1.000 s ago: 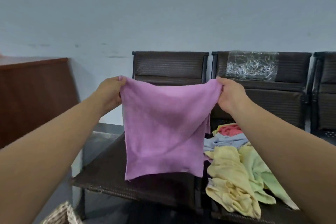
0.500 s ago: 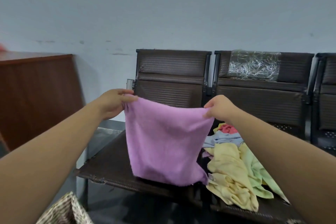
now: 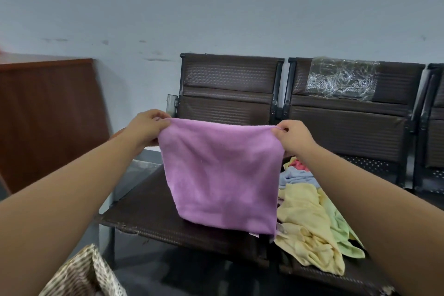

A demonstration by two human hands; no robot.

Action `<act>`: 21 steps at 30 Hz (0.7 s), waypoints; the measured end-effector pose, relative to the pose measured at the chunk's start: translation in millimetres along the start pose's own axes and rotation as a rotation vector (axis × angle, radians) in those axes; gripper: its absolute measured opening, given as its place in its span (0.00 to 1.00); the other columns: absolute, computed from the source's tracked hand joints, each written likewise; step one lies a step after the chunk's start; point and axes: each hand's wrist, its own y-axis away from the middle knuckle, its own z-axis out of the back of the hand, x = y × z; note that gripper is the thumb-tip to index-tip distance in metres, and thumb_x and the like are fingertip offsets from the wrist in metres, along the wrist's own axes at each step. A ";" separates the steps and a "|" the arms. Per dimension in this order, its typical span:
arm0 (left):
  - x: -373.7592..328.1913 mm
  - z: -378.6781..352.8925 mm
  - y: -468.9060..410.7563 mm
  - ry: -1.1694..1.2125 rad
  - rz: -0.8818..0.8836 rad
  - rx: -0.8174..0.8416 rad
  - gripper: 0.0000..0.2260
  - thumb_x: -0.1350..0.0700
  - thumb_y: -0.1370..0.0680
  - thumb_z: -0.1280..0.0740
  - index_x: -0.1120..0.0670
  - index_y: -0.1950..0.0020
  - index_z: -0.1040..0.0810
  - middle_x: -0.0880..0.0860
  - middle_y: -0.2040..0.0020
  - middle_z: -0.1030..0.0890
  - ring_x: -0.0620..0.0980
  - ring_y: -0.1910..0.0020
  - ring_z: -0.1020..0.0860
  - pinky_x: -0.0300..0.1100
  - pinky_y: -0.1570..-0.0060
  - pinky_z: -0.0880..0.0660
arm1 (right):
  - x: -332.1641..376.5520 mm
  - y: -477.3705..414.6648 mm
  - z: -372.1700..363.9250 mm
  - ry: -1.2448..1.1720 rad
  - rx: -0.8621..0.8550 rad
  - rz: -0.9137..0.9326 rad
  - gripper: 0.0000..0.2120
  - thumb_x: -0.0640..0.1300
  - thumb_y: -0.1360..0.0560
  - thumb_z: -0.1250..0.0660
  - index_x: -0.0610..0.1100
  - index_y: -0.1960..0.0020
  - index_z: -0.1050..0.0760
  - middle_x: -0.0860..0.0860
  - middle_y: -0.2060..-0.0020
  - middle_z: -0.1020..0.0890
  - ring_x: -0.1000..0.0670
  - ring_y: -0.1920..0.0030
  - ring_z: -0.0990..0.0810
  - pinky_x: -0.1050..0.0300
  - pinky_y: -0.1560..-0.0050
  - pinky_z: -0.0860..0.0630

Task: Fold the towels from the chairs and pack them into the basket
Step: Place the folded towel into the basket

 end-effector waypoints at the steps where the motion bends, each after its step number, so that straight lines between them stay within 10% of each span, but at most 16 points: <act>1: 2.2 1.1 -1.3 0.077 0.026 -0.036 0.04 0.60 0.21 0.31 0.52 0.53 0.20 0.54 0.58 0.23 0.49 0.64 0.26 0.37 0.72 0.26 | 0.4 0.7 -3.0 -0.199 0.043 -0.082 0.06 0.39 0.20 0.34 0.37 0.48 0.20 0.40 0.56 0.20 0.42 0.56 0.21 0.44 0.53 0.18; 6: 26.4 4.6 -10.1 0.312 0.083 -0.111 0.04 0.59 0.22 0.29 0.54 0.56 0.20 0.52 0.60 0.22 0.47 0.61 0.26 0.39 0.66 0.25 | -7.2 0.2 -14.1 -0.715 0.331 -0.280 0.16 0.25 0.26 0.33 0.30 0.39 0.23 0.37 0.48 0.17 0.42 0.49 0.18 0.55 0.51 0.20; 9: 50.8 10.1 -15.5 0.173 0.074 0.025 0.09 0.67 0.24 0.29 0.58 0.46 0.19 0.57 0.52 0.21 0.51 0.53 0.21 0.43 0.47 0.22 | -16.2 -4.5 -27.6 -0.220 0.435 -0.115 0.18 0.26 0.28 0.30 0.38 0.40 0.19 0.43 0.51 0.16 0.51 0.55 0.19 0.63 0.56 0.24; 12: 72.9 14.5 -24.3 -0.295 -0.043 0.034 0.15 0.70 0.25 0.33 0.57 0.41 0.17 0.55 0.45 0.18 0.53 0.43 0.21 0.49 0.36 0.25 | -29.5 -20.2 -52.0 0.175 0.325 0.033 0.09 0.32 0.29 0.29 0.45 0.56 0.15 0.37 0.57 0.15 0.47 0.62 0.22 0.54 0.61 0.22; 16: 93.1 4.6 -47.5 -0.465 -0.074 -0.096 0.11 0.64 0.21 0.36 0.58 0.43 0.16 0.54 0.47 0.17 0.52 0.46 0.22 0.43 0.41 0.27 | -40.0 -53.1 -91.6 -0.165 0.168 -0.105 0.11 0.31 0.24 0.36 0.44 0.57 0.20 0.38 0.57 0.18 0.41 0.58 0.18 0.39 0.55 0.16; 21: 105.3 -6.9 -92.0 -0.415 0.005 -0.174 0.08 0.58 0.20 0.33 0.55 0.46 0.15 0.53 0.51 0.17 0.49 0.56 0.22 0.43 0.49 0.26 | -46.9 -109.3 -131.0 -0.521 0.017 -0.269 0.16 0.28 0.26 0.33 0.45 0.45 0.19 0.39 0.58 0.18 0.44 0.63 0.21 0.47 0.58 0.21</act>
